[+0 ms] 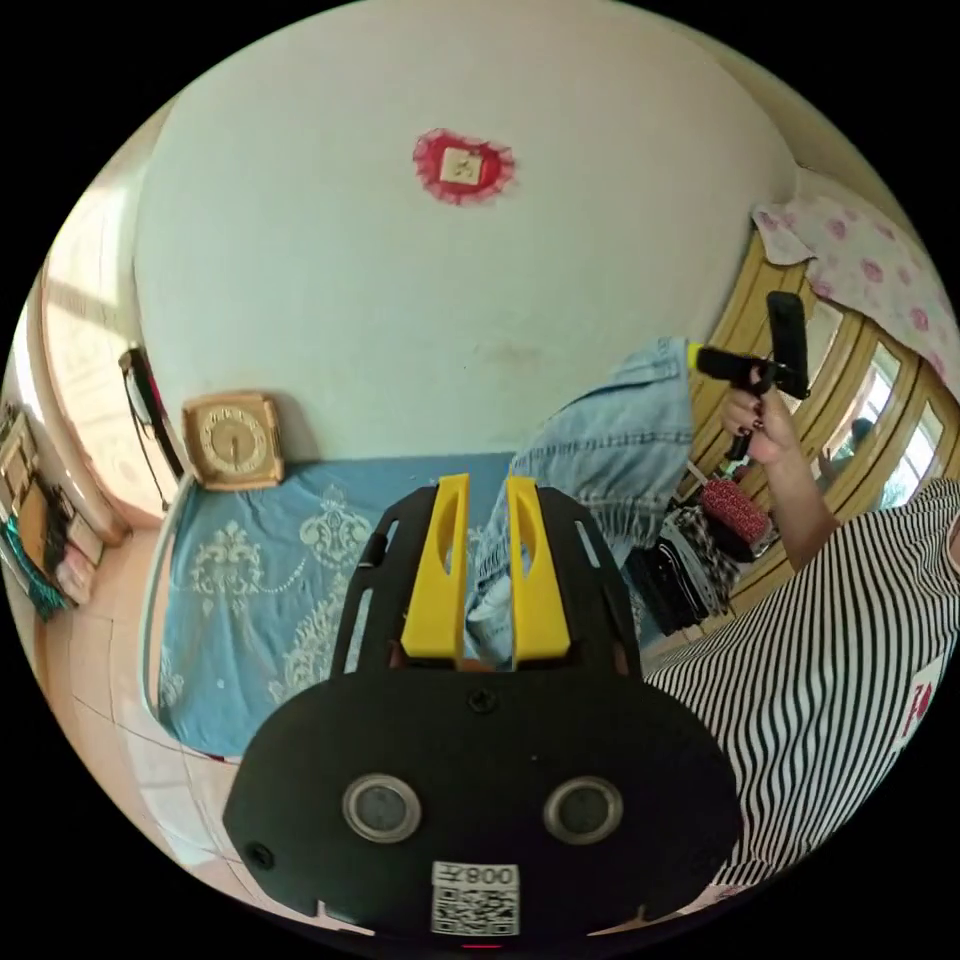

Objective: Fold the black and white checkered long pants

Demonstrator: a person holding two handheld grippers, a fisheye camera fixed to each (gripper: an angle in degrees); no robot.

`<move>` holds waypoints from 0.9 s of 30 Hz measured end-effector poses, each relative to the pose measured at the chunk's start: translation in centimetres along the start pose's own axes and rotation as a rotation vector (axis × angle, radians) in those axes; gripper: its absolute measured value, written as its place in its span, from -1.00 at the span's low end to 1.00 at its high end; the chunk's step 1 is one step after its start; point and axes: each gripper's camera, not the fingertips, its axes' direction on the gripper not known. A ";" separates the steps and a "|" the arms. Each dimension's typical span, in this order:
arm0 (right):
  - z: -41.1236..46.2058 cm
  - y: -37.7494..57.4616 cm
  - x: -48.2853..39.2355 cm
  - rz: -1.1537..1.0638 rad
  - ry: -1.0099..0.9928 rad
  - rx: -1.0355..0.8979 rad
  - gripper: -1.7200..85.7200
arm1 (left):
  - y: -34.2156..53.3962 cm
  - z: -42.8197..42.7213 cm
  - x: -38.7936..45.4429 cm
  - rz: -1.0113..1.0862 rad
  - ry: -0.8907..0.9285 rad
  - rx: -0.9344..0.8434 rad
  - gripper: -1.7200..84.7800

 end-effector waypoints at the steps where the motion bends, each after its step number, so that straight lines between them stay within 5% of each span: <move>1: -0.9 -0.7 0.0 -0.007 -0.003 0.010 -0.92 | 2.2 2.0 -1.9 -0.068 0.020 -0.055 -0.81; 7: -6.7 -4.1 -0.1 -0.040 -0.047 0.098 -0.92 | 11.4 13.7 -4.7 -0.234 0.238 -0.293 -0.74; 27: -20.3 -5.2 2.3 -0.027 -0.038 0.275 -0.93 | 6.9 19.7 -0.9 -0.083 0.316 -0.138 -0.83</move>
